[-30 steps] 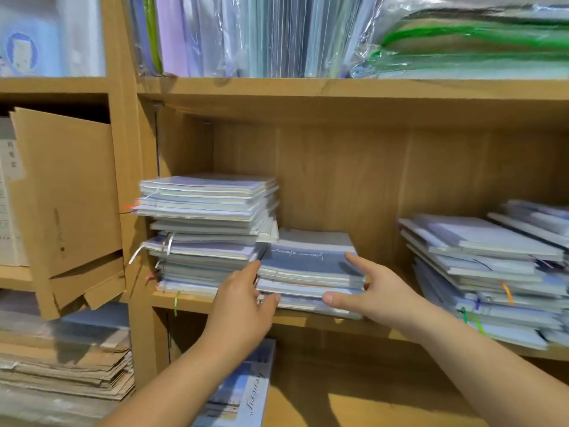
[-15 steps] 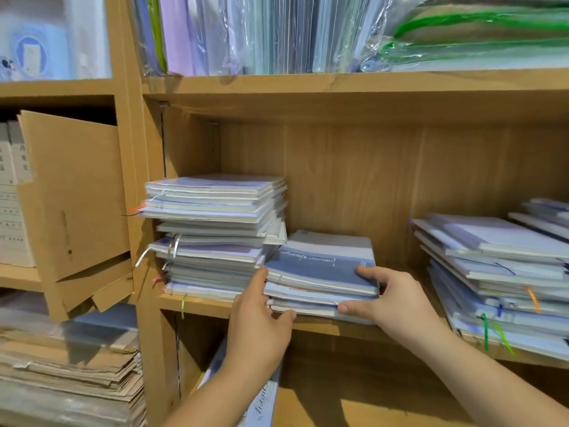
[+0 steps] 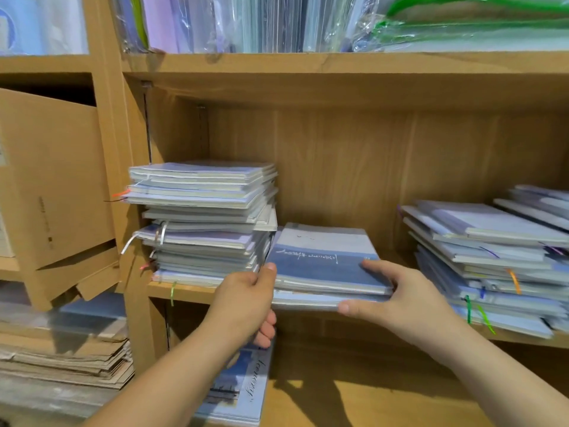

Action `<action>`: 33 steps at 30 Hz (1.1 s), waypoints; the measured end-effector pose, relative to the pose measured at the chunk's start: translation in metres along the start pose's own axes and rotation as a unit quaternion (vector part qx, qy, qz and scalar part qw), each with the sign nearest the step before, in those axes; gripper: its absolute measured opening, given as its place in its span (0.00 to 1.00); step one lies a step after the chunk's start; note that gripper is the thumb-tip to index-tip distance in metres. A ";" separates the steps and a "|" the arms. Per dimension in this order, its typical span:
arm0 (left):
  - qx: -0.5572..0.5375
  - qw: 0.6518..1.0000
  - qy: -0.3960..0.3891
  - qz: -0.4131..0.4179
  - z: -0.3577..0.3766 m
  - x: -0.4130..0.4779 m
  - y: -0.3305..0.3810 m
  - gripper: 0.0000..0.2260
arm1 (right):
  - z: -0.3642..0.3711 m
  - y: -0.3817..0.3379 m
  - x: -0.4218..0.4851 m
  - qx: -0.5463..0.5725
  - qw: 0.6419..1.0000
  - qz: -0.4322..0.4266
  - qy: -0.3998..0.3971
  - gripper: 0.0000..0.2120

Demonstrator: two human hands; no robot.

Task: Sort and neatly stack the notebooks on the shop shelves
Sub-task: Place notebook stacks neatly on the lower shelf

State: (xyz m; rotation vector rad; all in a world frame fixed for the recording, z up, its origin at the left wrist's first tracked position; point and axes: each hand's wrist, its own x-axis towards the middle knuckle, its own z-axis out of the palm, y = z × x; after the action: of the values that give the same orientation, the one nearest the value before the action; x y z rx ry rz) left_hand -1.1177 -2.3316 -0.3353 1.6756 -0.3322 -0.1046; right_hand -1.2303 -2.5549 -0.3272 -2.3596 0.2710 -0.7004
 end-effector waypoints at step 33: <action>-0.172 0.974 -0.141 -0.051 0.006 0.003 0.011 0.15 | -0.023 0.015 0.020 0.022 0.997 0.078 0.007 0.24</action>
State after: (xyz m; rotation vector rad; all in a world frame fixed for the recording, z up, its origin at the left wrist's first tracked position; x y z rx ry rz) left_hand -1.1182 -2.3389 -0.3244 1.3324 -0.4163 -0.4560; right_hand -1.2260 -2.5858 -0.3135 -2.2648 0.4356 -0.6421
